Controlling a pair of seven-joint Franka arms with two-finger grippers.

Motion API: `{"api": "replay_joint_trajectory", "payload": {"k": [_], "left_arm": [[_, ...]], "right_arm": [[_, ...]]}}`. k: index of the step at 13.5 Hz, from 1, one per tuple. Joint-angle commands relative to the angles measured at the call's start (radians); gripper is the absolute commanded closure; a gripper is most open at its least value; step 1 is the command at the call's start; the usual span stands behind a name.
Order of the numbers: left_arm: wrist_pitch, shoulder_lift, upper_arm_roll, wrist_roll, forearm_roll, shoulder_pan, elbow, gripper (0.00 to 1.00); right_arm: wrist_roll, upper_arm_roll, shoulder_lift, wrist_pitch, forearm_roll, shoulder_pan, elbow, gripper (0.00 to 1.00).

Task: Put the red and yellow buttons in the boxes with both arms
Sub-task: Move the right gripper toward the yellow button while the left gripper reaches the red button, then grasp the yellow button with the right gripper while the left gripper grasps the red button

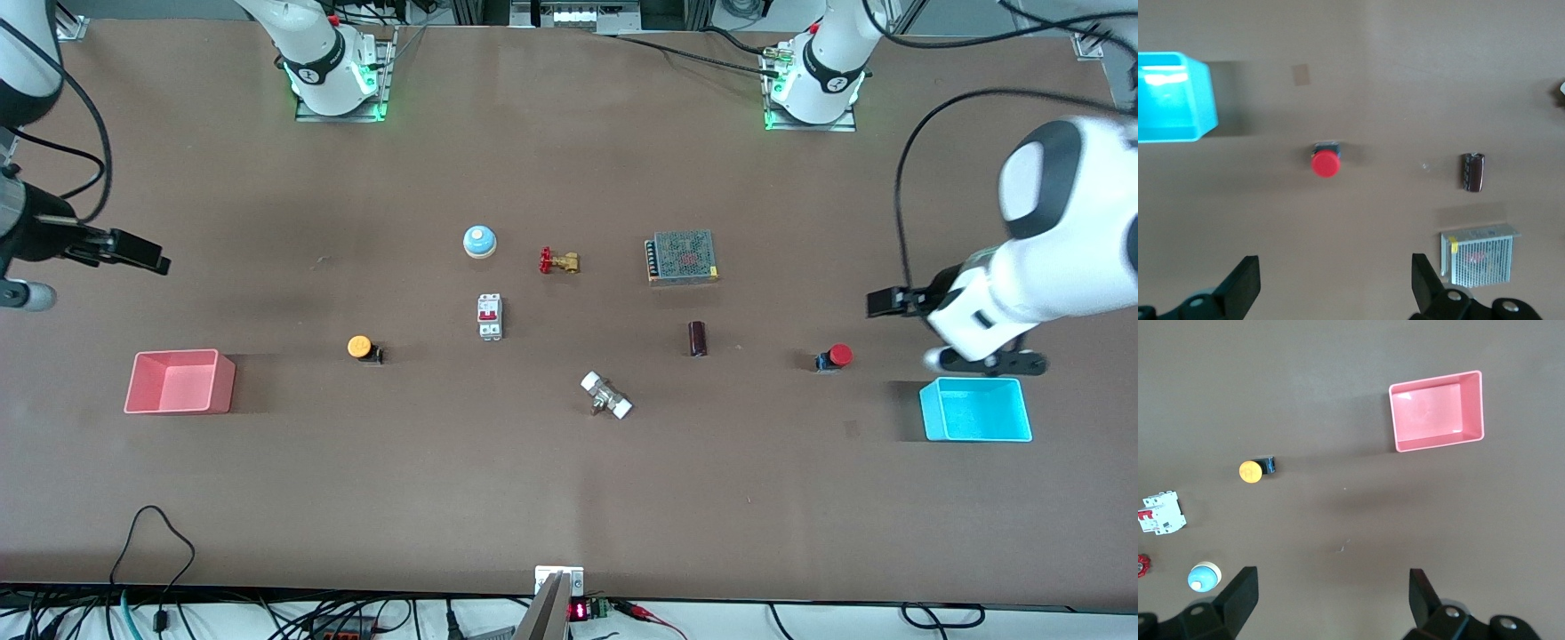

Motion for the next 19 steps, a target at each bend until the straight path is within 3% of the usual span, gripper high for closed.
{"api": "replay_joint_trajectory", "payload": {"k": [1,6,10,13,16,19], "left_arm": [[0.118,-0.011,-0.004,0.011,-0.026,-0.001,-0.128,0.0],[0.271,0.134,-0.003,-0.007,-0.026,0.027,-0.148,0.0],[0.336,0.191,-0.003,0.048,0.075,0.019,-0.148,0.0],[0.399,0.22,-0.003,0.054,0.074,0.024,-0.167,0.0],[0.436,0.236,-0.004,0.053,0.065,0.027,-0.199,0.0],[0.459,0.236,-0.004,0.053,0.031,0.028,-0.23,0.0]], "right_arm": [[-0.002,-0.005,0.028,0.009,0.018,-0.001,0.006,0.0],[0.016,-0.005,0.097,0.109,0.03,0.016,0.002,0.0],[0.018,-0.005,0.12,0.139,0.03,0.019,0.002,0.0],[0.022,-0.005,0.119,0.135,0.03,0.056,0.0,0.0],[0.07,-0.003,0.062,0.214,0.03,0.062,-0.125,0.0],[0.079,0.023,-0.012,0.456,0.029,0.064,-0.346,0.0]]}}
